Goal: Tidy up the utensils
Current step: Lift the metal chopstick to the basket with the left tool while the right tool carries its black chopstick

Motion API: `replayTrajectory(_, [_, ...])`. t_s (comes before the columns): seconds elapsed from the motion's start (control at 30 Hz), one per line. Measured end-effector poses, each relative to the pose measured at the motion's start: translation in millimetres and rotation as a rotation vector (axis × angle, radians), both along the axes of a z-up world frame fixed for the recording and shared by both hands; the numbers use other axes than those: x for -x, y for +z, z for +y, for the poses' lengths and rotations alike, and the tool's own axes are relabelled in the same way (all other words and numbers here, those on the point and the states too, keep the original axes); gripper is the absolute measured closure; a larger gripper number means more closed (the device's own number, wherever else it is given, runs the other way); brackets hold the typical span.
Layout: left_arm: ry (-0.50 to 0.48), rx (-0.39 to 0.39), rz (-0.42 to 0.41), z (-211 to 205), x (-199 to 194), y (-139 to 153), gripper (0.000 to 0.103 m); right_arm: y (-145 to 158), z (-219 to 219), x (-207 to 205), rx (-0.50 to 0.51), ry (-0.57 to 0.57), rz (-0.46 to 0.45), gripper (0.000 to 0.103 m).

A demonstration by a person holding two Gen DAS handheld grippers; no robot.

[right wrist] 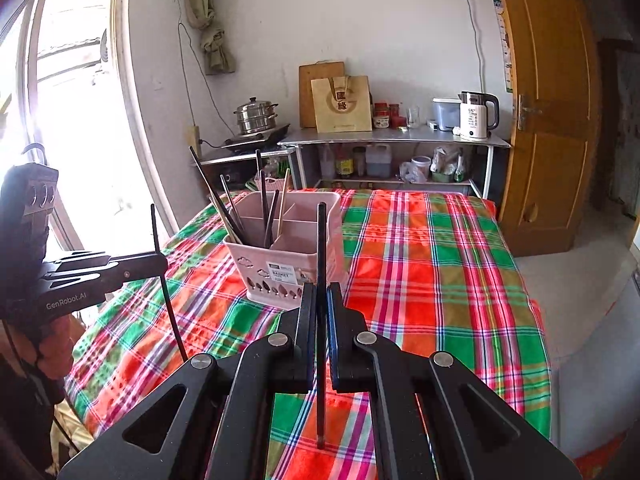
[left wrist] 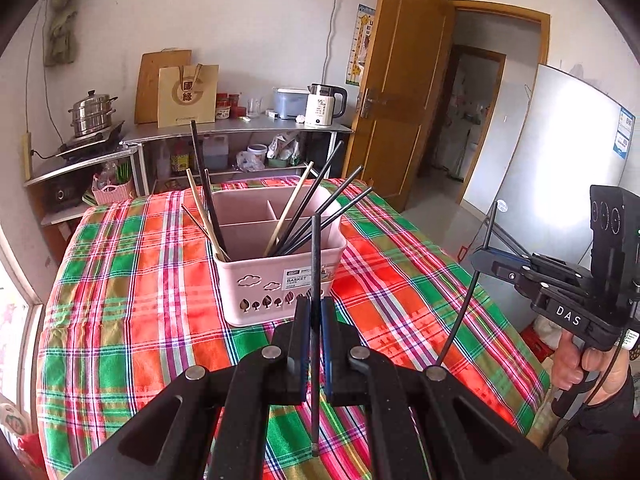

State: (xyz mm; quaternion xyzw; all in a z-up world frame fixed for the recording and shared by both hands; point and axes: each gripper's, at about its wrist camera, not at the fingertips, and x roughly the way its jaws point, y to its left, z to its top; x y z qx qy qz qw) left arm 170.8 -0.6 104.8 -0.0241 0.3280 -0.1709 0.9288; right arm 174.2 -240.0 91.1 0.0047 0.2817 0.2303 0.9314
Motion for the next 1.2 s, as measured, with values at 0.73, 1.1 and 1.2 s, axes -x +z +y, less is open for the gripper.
replayTrajectory(0.73, [-0.002,0.020,-0.022,20.4,25.3,20.9,0.099,20.5,9.7,20.2,-0.008,0.031,-0.051,0.098])
replayTrajectory(1.1, [0.023,0.028,-0.051,34.2,6.2,52.2,0.099,49.5,38.5,9.5,-0.038,0.079,-0.108,0.098])
replayTrajectory(1.2, [0.035,0.032,-0.064,40.0,-5.0,66.3,0.099,60.2,48.0,-0.2,-0.050,0.096,-0.124,0.098])
